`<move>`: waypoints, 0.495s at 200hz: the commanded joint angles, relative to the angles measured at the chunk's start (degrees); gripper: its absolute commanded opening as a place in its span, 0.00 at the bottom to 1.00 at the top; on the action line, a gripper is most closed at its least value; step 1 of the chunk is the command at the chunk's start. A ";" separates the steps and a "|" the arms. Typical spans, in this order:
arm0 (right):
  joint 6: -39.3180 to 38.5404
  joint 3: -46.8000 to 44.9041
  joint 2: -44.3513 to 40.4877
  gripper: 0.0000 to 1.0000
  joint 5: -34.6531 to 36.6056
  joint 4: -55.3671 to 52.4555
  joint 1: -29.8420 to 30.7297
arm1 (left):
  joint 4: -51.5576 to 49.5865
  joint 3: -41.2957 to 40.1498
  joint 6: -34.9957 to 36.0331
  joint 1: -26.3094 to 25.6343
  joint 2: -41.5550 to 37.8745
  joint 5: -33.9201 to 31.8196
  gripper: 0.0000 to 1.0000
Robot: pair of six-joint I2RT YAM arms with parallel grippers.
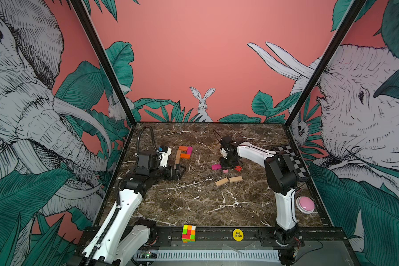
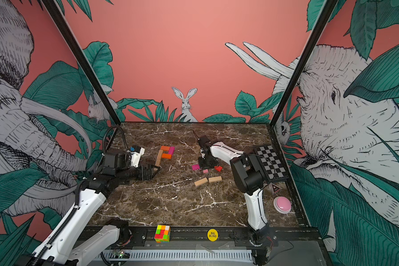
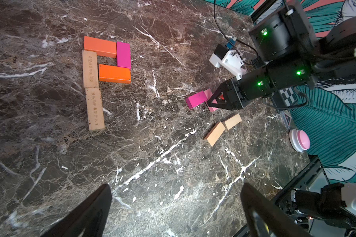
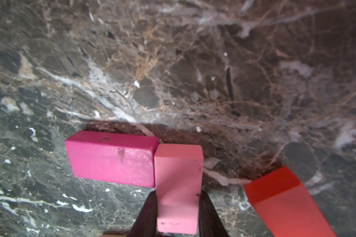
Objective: Assemble the letter p with building blocks
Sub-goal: Assemble the building block at the center of the board.
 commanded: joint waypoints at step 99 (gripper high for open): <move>-1.14 2.52 4.76 0.14 1.06 -5.91 1.50 | 0.69 -0.60 -0.09 0.29 -0.22 0.53 1.00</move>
